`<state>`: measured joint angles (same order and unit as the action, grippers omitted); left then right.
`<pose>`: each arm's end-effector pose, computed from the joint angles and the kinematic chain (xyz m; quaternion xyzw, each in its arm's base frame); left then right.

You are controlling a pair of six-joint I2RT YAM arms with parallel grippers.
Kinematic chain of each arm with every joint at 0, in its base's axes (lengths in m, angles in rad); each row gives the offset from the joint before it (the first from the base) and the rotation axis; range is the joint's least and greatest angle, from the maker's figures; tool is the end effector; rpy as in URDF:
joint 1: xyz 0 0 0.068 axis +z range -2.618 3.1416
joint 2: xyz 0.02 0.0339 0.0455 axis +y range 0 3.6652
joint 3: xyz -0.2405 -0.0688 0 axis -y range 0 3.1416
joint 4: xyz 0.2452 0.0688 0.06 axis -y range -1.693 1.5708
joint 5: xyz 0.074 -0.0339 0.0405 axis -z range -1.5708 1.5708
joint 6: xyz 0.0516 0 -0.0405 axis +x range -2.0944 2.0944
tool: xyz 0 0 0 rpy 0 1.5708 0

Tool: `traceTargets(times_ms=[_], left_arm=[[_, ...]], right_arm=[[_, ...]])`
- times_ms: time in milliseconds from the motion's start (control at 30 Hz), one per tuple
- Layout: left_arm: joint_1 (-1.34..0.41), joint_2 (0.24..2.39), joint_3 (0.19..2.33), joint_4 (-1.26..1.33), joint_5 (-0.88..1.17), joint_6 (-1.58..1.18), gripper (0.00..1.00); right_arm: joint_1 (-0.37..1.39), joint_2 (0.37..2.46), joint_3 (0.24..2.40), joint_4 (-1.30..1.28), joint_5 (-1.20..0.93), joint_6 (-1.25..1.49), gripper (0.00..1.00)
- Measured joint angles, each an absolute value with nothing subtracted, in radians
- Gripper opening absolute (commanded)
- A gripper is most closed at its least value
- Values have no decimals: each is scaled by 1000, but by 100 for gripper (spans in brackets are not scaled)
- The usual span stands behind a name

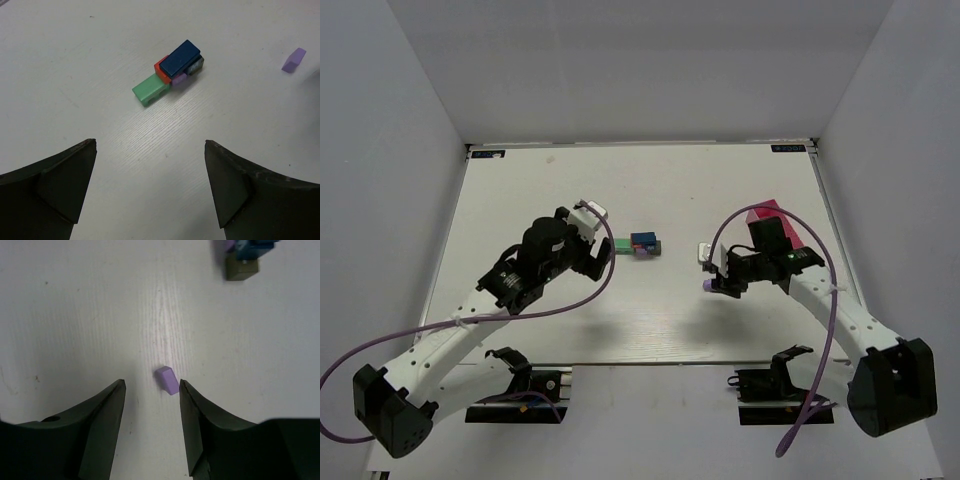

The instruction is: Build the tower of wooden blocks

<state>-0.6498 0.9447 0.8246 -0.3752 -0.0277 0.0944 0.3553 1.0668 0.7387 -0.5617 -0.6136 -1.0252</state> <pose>0.1921 -0.1442 0.2789 0.3056 0.8026 -0.1290 0.4958 0.2039 0.1073 0.2116 -0.6499 0.6287 0.1642 0.3942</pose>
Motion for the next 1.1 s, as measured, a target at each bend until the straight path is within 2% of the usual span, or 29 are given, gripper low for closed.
traceTargets(times_ms=[367, 467, 700, 1100], left_arm=[[-650, 900, 810, -357, -68, 77, 99], [-650, 900, 810, -357, -68, 76, 99], [-650, 900, 810, -357, -68, 73, 99], [-650, 900, 810, -358, -68, 70, 99]], right_arm=[[356, 1180, 738, -611, -619, -1266, 55], [356, 1214, 738, -601, -593, -1309, 51], [357, 1343, 758, -570, -526, -1344, 48], [370, 1386, 776, -495, -474, -1355, 50]])
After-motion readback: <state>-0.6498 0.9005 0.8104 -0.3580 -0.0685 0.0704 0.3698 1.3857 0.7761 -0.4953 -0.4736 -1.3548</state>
